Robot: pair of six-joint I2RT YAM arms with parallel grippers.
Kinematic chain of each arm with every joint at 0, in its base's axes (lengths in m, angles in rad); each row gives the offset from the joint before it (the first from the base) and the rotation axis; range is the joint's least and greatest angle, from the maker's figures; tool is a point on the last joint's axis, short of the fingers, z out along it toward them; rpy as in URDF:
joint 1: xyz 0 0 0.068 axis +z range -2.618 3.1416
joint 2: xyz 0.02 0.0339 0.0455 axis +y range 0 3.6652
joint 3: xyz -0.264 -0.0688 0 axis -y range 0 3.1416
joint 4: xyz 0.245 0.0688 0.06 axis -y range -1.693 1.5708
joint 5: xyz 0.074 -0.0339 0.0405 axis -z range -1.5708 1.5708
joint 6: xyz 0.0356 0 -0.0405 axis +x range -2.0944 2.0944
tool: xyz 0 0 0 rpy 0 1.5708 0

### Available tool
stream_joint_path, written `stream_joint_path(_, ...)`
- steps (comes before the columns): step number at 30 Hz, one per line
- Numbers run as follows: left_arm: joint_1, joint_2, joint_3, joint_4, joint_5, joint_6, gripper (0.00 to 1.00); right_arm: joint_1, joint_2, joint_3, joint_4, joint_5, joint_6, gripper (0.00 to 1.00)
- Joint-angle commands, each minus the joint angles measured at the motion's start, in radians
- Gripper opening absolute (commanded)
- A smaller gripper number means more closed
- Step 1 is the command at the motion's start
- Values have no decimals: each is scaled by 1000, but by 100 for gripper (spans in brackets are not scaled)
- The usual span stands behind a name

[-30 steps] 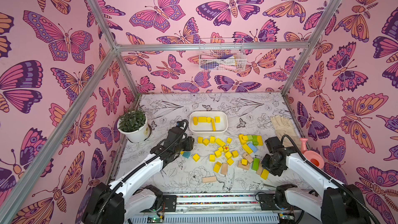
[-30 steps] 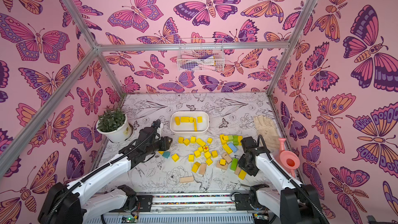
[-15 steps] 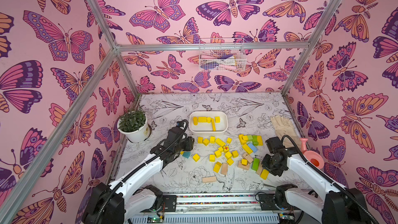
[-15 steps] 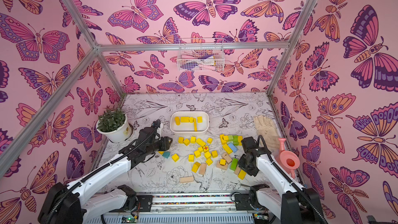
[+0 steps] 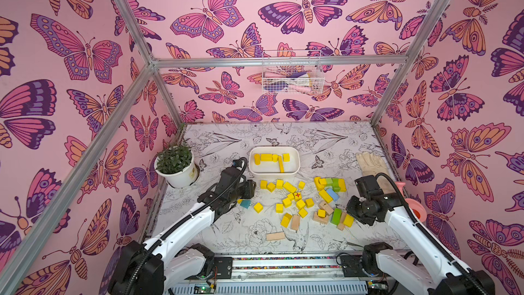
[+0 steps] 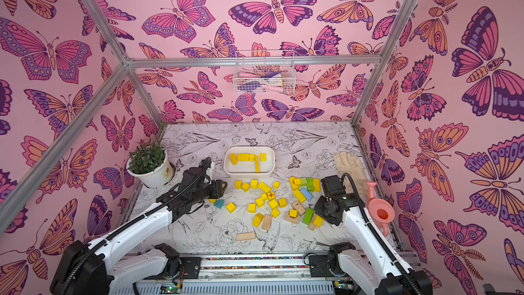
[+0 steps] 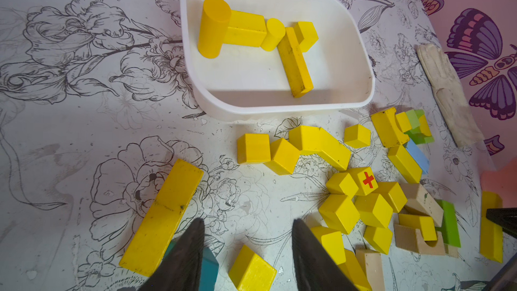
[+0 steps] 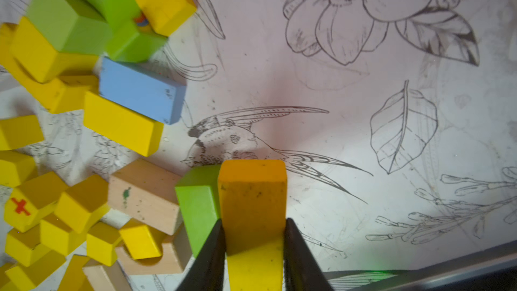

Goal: Pick out the yellow building blocks
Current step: Pick up the building block from the center of the board.

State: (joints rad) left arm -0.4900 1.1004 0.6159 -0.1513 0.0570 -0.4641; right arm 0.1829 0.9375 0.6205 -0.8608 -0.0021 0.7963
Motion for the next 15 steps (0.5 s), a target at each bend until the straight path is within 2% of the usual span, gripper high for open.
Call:
stream_joint_path(1,8,-17,-25,18,7,-11,51,-6,-8,44,-27,-41,-40,13)
stream_joint_path(9,13,-26,-31,21,14,-10,51,-6,21,73,68,-192,-76,12)
stream_joint_path(12,16,-38,-39,25,14,-14,52,0,84,98,127,-271,-78,11)
stream_joint_path(15,20,-43,-44,28,18,-15,52,38,173,169,152,-286,-88,11)
